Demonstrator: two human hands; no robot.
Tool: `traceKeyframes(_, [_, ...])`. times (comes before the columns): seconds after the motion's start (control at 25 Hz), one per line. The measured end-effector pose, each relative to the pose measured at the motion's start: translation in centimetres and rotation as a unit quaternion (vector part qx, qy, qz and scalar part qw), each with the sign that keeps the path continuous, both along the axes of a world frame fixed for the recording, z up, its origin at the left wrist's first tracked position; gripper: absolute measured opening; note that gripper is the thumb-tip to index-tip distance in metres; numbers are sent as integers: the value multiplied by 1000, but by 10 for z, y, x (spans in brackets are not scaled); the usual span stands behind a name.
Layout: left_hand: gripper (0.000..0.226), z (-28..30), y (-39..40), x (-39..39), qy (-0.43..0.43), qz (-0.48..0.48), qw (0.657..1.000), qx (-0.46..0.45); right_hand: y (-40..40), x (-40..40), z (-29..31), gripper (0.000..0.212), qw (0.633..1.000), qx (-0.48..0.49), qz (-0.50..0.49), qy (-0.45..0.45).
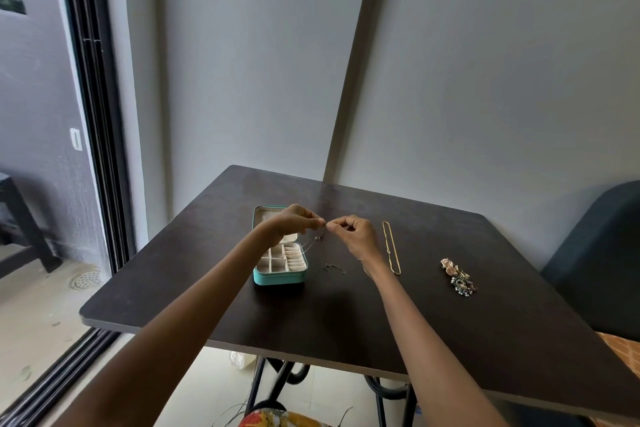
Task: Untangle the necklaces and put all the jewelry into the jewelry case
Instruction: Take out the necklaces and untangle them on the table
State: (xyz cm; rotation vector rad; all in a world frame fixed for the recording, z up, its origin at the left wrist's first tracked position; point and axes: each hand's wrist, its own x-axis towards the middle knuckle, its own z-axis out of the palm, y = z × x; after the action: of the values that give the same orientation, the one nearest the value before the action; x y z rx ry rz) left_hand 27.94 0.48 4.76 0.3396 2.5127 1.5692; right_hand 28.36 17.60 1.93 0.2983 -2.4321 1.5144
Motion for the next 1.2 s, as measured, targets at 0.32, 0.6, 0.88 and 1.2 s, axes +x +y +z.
traceKeyframes(0.32, [28, 5, 0, 7, 6, -21, 998, -55, 1, 5, 12, 13, 995, -21, 71, -68])
traceKeyframes(0.6, [14, -11, -3, 7, 95, 33, 994, 38, 4, 8, 8, 9, 993, -64, 63, -70])
traceKeyframes(0.88, [13, -19, 0, 18, 183, 94, 976, -69, -1, 9, 9, 11, 994, -70, 54, -62])
traceKeyframes(1.2, [19, -24, 1, 16, 167, 112, 979, -14, -10, 9, 6, 8, 996, -55, 48, -45])
